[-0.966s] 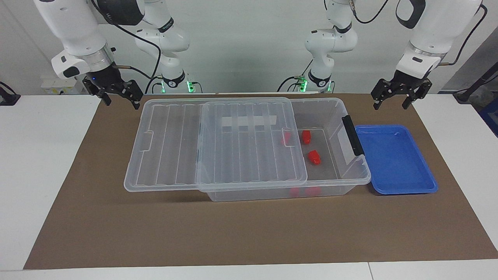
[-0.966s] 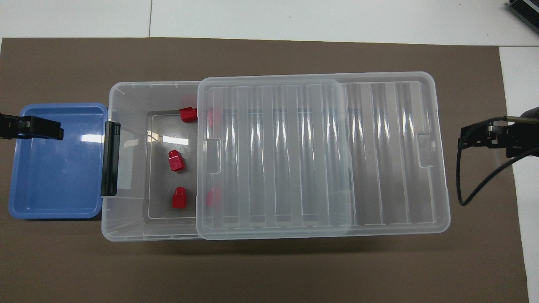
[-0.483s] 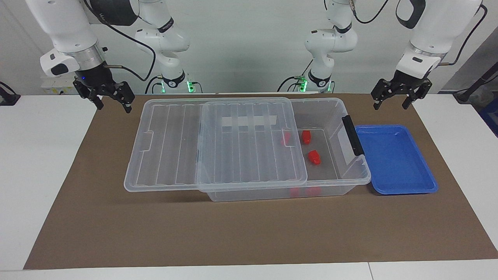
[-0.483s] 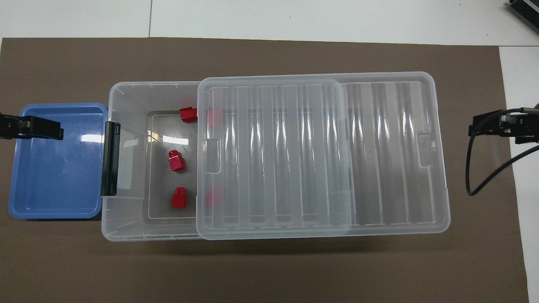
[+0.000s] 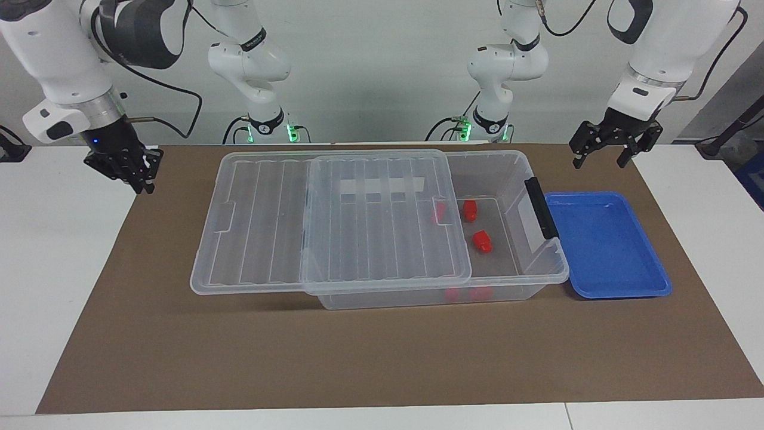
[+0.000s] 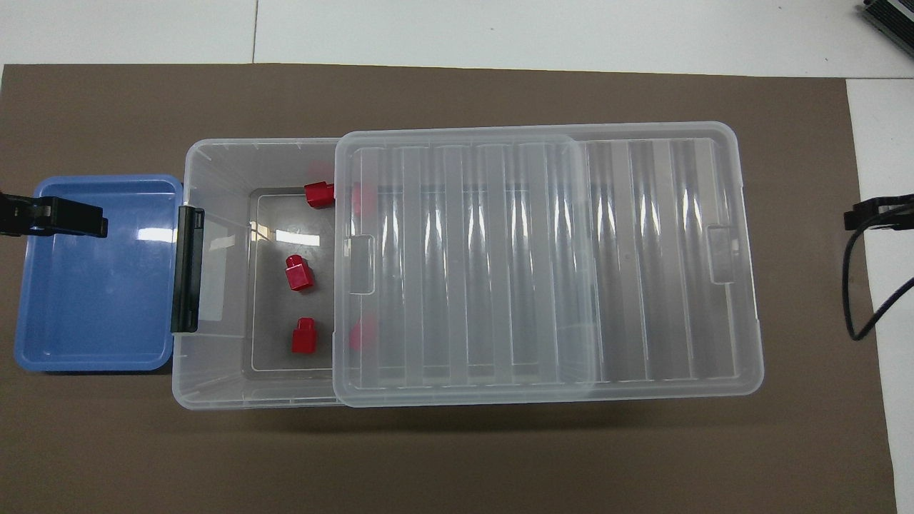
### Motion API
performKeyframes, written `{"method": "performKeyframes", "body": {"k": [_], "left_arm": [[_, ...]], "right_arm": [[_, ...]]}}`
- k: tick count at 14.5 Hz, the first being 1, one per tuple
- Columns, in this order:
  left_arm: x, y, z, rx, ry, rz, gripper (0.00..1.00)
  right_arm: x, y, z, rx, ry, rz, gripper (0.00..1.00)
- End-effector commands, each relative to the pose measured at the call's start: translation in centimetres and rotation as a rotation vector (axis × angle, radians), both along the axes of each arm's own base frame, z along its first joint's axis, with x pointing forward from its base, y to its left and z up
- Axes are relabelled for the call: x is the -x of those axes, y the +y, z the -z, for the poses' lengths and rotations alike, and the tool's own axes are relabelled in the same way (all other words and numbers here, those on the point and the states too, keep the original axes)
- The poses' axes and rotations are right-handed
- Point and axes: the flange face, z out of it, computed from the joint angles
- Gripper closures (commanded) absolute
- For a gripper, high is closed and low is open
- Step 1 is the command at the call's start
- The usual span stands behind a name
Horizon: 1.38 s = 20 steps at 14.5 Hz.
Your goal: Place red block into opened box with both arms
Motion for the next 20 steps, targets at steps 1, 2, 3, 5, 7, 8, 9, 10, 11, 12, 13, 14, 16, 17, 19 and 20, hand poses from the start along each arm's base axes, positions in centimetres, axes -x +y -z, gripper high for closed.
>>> {"method": "performKeyframes", "body": {"k": [1, 2, 3, 5, 7, 8, 9, 10, 11, 12, 13, 14, 16, 17, 19, 20], "left_arm": [[0.7, 0.1, -0.3, 0.016, 0.010, -0.015, 0.00], [0.7, 0.1, -0.3, 0.016, 0.010, -0.015, 0.00], [0.7, 0.1, -0.3, 0.016, 0.010, -0.014, 0.00], [0.7, 0.1, -0.3, 0.016, 0.008, -0.014, 0.00], [0.7, 0.1, -0.3, 0.016, 0.010, -0.015, 0.00], [0.7, 0.1, -0.3, 0.016, 0.008, -0.014, 0.00], [0.7, 0.1, -0.3, 0.016, 0.008, -0.014, 0.00], [0.7, 0.1, -0.3, 0.016, 0.010, -0.014, 0.00], [0.7, 0.1, -0.3, 0.016, 0.010, -0.014, 0.00], [0.7, 0.1, -0.3, 0.016, 0.008, -0.015, 0.00], [0.7, 0.1, -0.3, 0.016, 0.010, -0.015, 0.00], [0.7, 0.1, -0.3, 0.016, 0.010, -0.014, 0.00], [0.7, 0.1, -0.3, 0.016, 0.008, -0.015, 0.00], [0.7, 0.1, -0.3, 0.016, 0.008, -0.014, 0.00], [0.7, 0.1, -0.3, 0.016, 0.008, -0.014, 0.00], [0.7, 0.1, -0.3, 0.016, 0.008, -0.014, 0.00]], "right_arm": [[-1.4, 0.6, 4.3, 0.020, 0.002, -0.021, 1.00], [-1.9, 1.1, 5.7, 0.017, 0.002, -0.006, 1.00], [-2.3, 2.1, 7.4, 0.014, 0.007, -0.009, 1.00], [-2.7, 3.7, 9.3, 0.011, 0.011, -0.014, 1.00], [-2.8, 5.2, 10.1, 0.006, 0.018, -0.012, 1.00], [-2.8, 6.1, 10.2, 0.006, 0.019, -0.017, 1.00], [-2.8, 6.7, 10.2, 0.005, 0.019, -0.013, 1.00], [-2.9, 7.3, 10.2, 0.004, 0.018, -0.011, 1.00], [-2.9, 7.6, 10.1, 0.001, 0.016, -0.001, 1.00], [-2.9, 8.0, 10.0, -0.002, 0.014, 0.010, 1.00], [-3.0, 9.1, 9.9, -0.004, 0.008, 0.007, 1.00], [-3.1, 10.0, 10.0, -0.007, 0.011, 0.005, 1.00], [-3.2, 10.6, 9.9, -0.012, 0.008, 0.012, 1.00], [-3.2, 11.0, 9.9, -0.016, 0.008, 0.008, 1.00], [-3.1, 12.3, 9.9, -0.020, 0.006, 0.009, 1.00], [-3.1, 13.1, 9.8, -0.022, 0.004, 0.007, 1.00]]}}
